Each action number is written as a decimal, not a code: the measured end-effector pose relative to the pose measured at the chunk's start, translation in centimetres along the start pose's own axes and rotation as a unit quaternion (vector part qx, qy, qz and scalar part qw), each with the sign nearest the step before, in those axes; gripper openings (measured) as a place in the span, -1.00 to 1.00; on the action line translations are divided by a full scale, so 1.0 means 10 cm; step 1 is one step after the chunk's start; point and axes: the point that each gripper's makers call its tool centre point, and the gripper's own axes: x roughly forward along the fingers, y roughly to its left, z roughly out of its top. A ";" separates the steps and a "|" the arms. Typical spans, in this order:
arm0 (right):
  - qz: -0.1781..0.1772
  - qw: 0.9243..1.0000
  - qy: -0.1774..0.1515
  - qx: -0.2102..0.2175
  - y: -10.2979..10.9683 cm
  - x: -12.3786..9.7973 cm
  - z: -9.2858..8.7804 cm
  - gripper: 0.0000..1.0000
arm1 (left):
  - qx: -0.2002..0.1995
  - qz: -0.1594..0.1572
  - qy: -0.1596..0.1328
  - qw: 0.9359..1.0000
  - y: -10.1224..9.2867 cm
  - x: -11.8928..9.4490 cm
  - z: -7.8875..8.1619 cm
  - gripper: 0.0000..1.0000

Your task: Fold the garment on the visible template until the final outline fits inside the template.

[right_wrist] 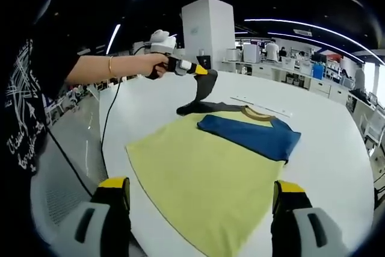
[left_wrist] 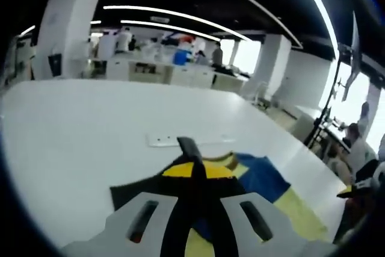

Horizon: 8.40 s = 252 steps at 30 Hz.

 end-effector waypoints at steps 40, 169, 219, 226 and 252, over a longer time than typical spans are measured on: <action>0.002 1.000 0.007 0.013 0.02 -0.02 -0.09 0.99 | -0.033 -0.072 -0.004 0.997 -0.92 0.41 0.05 -0.98; -0.010 0.998 0.025 0.064 -0.09 0.04 -0.39 0.97 | 0.094 -0.125 0.059 0.986 -0.66 -1.17 -1.24 0.98; -0.134 0.978 0.095 0.130 -0.36 -0.04 -1.15 -0.09 | 0.040 -0.029 0.204 0.978 -0.29 -1.87 -2.33 -0.10; -0.140 0.978 0.098 0.120 -0.36 -0.05 -1.18 -0.26 | 0.025 -0.007 0.225 0.974 -0.24 -1.91 -2.37 -0.37; -0.152 0.971 0.119 0.138 -0.40 -0.09 -1.25 -1.00 | -0.036 0.024 0.270 0.962 -0.25 -2.07 -2.54 -0.99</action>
